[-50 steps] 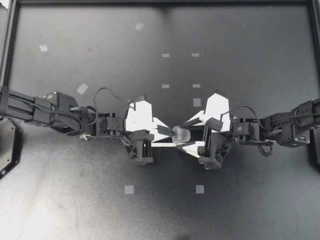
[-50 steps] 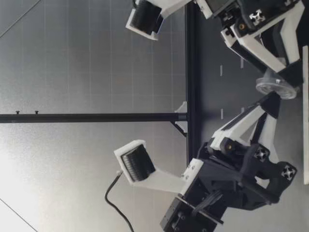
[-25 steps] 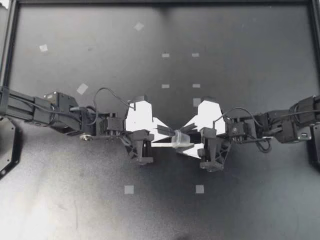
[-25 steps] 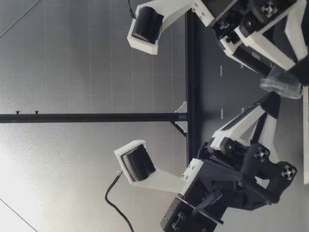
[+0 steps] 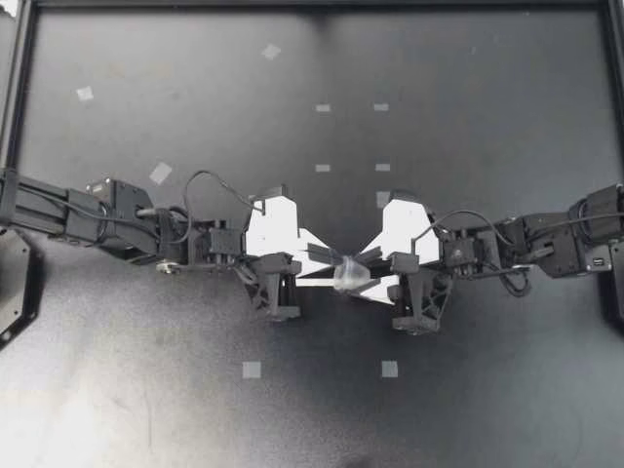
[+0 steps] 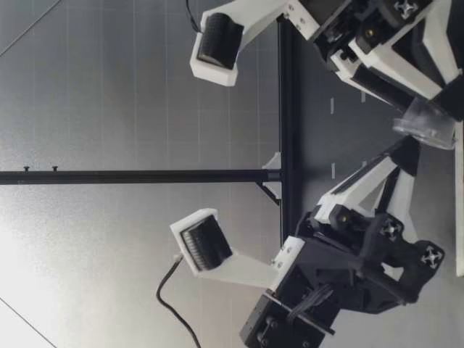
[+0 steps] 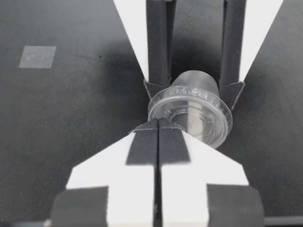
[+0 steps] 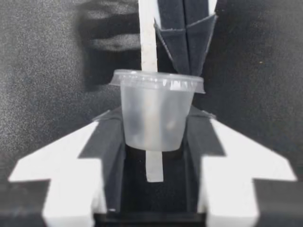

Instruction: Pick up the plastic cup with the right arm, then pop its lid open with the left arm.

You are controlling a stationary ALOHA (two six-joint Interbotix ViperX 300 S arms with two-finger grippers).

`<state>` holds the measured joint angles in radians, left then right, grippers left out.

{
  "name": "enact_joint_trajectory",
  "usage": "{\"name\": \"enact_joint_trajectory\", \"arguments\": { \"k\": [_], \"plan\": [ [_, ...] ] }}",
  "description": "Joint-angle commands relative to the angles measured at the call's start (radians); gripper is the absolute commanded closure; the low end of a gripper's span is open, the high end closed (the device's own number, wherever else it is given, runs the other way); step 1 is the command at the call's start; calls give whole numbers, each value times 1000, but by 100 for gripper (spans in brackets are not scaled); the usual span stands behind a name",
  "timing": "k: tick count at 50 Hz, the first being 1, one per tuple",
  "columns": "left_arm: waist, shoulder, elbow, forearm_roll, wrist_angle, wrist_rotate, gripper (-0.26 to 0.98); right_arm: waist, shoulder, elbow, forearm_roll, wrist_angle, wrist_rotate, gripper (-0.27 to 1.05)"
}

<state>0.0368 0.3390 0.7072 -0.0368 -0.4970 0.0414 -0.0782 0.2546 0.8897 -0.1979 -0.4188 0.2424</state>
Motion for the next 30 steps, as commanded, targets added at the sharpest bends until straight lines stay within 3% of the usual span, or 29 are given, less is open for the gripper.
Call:
{"name": "enact_joint_trajectory", "arguments": {
  "k": [1,15,22,30],
  "plan": [
    [0,-54,-3,0,9,2,87,6,-26,-3,-2,6,6,48],
    [2,-279,98,-37,-35,-12,87,-9,-216,120,0,-121,9,50],
    [0,-382,163,-49,-106,-130,87,-37,-367,215,0,-394,-5,50],
    [0,-456,259,-44,-310,-448,87,-64,-434,321,0,-787,-78,50]
  ]
}}
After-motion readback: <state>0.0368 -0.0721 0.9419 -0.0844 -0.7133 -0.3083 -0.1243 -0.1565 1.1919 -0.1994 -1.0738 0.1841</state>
